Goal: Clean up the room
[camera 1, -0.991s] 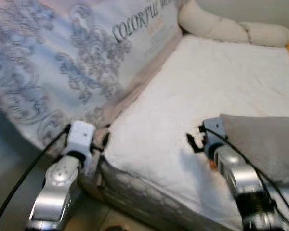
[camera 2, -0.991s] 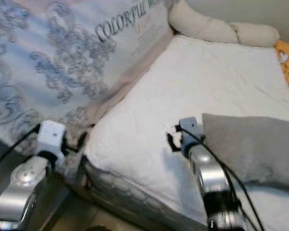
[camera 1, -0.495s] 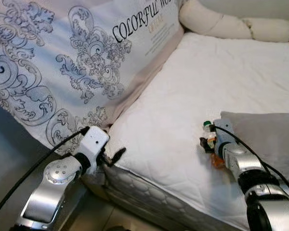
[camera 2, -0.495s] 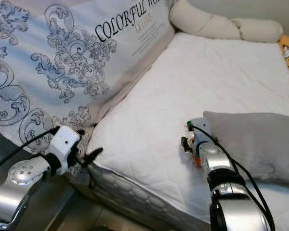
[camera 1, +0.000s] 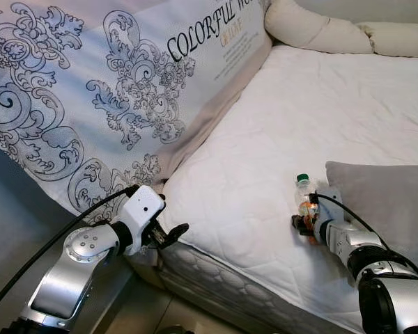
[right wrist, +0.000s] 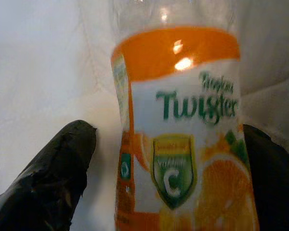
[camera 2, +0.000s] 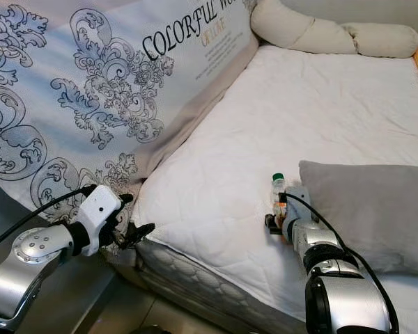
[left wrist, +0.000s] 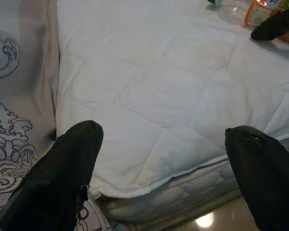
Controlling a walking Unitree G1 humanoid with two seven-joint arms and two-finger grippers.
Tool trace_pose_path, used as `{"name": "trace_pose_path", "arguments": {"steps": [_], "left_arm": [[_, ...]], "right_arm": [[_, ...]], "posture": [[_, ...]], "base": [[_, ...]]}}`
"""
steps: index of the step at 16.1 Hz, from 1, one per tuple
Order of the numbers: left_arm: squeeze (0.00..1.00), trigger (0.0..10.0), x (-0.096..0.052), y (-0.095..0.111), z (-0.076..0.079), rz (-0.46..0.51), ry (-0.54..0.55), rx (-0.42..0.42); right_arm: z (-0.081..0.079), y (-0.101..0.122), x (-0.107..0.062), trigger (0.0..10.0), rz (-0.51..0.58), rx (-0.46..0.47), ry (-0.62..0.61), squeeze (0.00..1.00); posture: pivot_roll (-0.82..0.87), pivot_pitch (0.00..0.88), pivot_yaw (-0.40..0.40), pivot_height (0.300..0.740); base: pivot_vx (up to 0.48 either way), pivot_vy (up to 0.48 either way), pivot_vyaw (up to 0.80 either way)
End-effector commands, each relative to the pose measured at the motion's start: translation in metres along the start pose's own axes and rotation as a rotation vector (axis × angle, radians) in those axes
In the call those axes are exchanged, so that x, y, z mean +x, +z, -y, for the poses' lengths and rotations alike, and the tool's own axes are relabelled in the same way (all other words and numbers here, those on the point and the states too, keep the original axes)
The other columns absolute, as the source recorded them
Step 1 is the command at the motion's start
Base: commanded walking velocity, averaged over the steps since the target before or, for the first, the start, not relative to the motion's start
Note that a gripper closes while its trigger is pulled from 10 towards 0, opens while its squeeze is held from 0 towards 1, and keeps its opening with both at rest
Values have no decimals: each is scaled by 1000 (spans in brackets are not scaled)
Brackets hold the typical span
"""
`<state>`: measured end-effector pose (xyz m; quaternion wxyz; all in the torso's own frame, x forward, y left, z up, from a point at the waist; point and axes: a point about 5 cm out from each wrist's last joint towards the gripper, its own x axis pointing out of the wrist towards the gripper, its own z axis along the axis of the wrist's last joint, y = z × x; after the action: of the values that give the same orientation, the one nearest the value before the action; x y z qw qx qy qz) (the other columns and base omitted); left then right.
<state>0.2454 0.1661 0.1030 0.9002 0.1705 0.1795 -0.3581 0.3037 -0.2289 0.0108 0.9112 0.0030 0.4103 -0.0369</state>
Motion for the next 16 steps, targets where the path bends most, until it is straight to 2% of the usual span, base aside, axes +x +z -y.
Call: {"name": "trace_pose_path", "arguments": {"steps": [1,2,10,16], "left_arm": [[0,10000,-4,1,-3,-4,3,4],[0,10000,-4,1,-3,-5,4,4],[0,10000,-4,2,-5,-5,5,8],[0,10000,0,4,-5,-3,-10,11]], "right_arm": [[-3,-2,1,3451,-8,43,3,0],[-3,-2,1,0,-4,43,-3,0],[-8,3,1,0,22,99,34,0],[-13,10,1,0,51,100,92,0]], "posture": [[26,0,83,740],[28,0,82,740],[30,0,89,740],[16,0,103,740]], "base": [[0,0,0],[0,0,0],[0,0,0],[0,0,0]]}}
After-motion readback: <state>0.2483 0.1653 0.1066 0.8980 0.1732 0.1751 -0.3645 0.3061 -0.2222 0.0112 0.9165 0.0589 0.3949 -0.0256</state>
